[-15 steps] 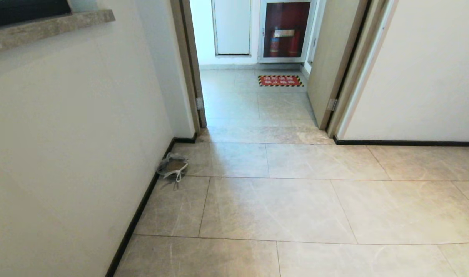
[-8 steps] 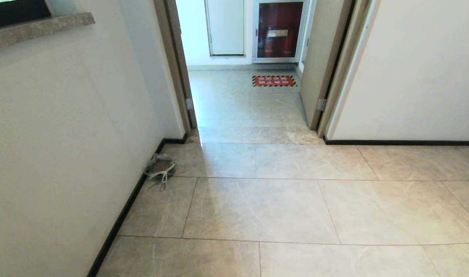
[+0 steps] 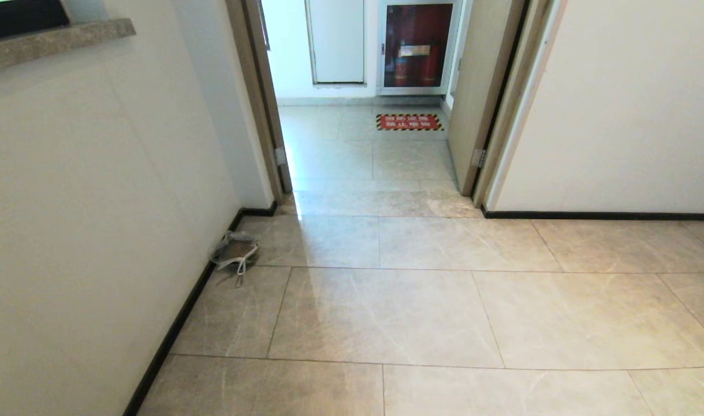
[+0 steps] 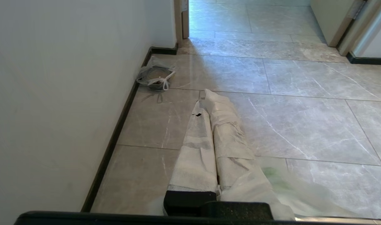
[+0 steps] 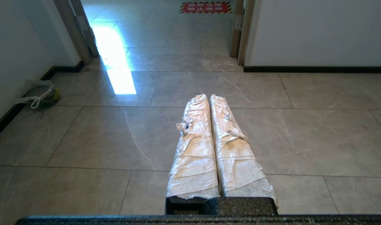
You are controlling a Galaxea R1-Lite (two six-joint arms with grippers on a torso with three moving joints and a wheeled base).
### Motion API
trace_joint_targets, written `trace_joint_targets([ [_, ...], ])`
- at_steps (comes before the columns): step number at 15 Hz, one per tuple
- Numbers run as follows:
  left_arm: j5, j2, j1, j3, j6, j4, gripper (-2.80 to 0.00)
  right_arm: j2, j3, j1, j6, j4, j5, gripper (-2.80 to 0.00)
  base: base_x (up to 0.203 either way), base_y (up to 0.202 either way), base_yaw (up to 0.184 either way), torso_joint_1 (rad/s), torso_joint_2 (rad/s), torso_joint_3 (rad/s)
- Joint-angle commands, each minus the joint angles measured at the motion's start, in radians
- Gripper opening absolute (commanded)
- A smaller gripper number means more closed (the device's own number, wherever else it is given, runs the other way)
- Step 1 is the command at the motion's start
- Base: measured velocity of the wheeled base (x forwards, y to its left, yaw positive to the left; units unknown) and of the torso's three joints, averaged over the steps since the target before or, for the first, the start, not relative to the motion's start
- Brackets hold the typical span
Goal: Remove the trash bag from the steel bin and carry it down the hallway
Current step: Put the trash bag at the door
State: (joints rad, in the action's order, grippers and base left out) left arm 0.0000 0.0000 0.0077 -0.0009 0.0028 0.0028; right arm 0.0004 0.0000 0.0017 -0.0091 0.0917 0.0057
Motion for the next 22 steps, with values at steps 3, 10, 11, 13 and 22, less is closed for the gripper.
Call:
trace_joint_targets([
  [3,-0.002,0.002,-0.001,0.0,0.003,0.0,-2.8,0.0,0.037,0.0,0.0,0.0,0.0,-2.8,0.0,0.0,0.0,0.0,0.0,0.0],
  [10,-0.002,0.002,0.0,-0.001,0.0,0.0,-2.8,0.0,0.037,0.0,0.0,0.0,0.0,-2.8,0.002,0.025,0.007,0.001,0.0,0.001],
  [11,-0.001,0.002,-0.001,0.0,0.0,0.0,-2.8,0.0,0.037,0.0,-0.001,0.0,0.0,-2.8,0.0,0.0,0.0,0.0,0.0,0.0],
  [13,-0.002,0.002,0.0,0.001,0.0,0.0,-2.8,0.0,0.037,0.0,0.0,0.0,0.0,-2.8,0.0,0.0,0.0,0.0,0.0,0.0],
  [22,-0.002,0.002,0.0,0.001,-0.003,-0.001,-2.8,0.0,0.037,0.0,-0.008,0.0,0.002,-2.8,0.0,0.09,0.002,0.001,0.0,0.002],
])
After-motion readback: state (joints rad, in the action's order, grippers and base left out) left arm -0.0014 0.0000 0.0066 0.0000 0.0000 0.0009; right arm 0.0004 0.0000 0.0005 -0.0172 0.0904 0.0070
